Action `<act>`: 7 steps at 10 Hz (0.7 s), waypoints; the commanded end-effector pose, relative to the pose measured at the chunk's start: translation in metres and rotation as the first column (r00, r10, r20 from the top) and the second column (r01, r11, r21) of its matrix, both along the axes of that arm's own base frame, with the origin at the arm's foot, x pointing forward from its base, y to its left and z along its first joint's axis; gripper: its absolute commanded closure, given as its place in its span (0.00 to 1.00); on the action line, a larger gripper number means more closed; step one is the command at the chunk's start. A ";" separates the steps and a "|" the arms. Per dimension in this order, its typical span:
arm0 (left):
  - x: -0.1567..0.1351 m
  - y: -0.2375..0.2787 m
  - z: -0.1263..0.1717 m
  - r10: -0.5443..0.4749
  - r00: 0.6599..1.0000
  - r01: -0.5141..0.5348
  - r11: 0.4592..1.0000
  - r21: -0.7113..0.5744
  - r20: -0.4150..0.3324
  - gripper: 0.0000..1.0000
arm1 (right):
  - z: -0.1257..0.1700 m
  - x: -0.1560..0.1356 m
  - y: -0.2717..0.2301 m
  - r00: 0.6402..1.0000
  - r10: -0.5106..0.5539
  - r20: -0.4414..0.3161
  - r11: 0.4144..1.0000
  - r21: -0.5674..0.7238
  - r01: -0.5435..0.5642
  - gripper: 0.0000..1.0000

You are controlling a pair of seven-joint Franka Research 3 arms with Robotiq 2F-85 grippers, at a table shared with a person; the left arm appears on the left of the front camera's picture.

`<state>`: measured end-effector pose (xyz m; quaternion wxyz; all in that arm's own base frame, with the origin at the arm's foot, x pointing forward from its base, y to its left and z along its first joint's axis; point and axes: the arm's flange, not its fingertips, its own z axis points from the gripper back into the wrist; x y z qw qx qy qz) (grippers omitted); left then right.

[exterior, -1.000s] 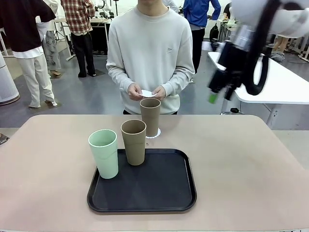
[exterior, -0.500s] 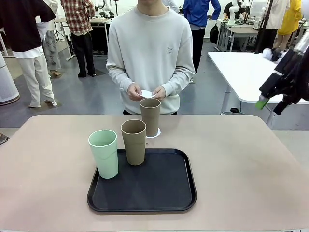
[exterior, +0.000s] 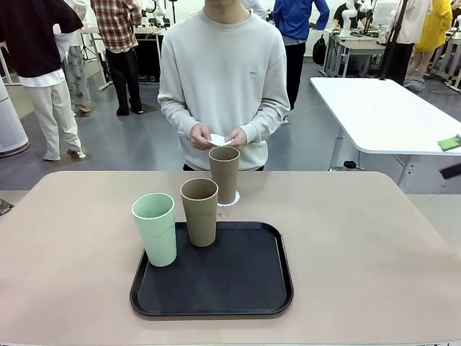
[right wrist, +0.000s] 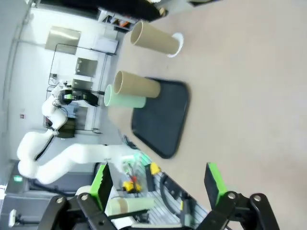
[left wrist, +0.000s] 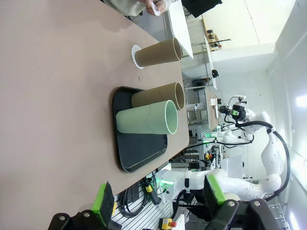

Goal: Place coasters on the table and set cups on them.
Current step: Take one Reusable plastic cup from the Flat Tray and place it on a coaster set by the human.

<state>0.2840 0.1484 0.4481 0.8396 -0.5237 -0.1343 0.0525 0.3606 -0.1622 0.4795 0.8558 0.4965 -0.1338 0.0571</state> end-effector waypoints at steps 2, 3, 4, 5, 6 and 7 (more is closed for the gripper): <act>0.000 0.000 -0.001 -0.008 1.000 0.009 1.000 -0.008 0.019 0.00 | -0.021 -0.029 -0.039 0.998 -0.041 -0.052 0.993 0.104 0.047 0.00; 0.000 0.000 -0.001 -0.008 1.000 0.009 1.000 -0.008 0.019 0.00 | -0.025 -0.040 -0.049 0.996 -0.078 -0.045 0.988 0.130 0.083 0.00; 0.000 0.000 -0.001 -0.008 1.000 0.009 1.000 -0.008 0.019 0.00 | -0.030 -0.049 -0.056 0.994 -0.098 -0.057 0.984 0.143 0.105 0.00; 0.000 0.000 -0.001 -0.008 1.000 0.009 1.000 -0.008 0.019 0.00 | -0.034 -0.054 -0.060 0.992 -0.110 -0.066 0.981 0.153 0.119 0.00; 0.000 0.000 -0.001 -0.008 1.000 0.009 1.000 -0.008 0.019 0.00 | -0.036 -0.057 -0.064 0.990 -0.125 -0.059 0.977 0.166 0.134 0.00; 0.000 0.000 -0.001 -0.008 1.000 0.009 1.000 -0.008 0.019 0.00 | -0.038 -0.057 -0.063 0.988 -0.144 -0.046 0.972 0.179 0.150 0.00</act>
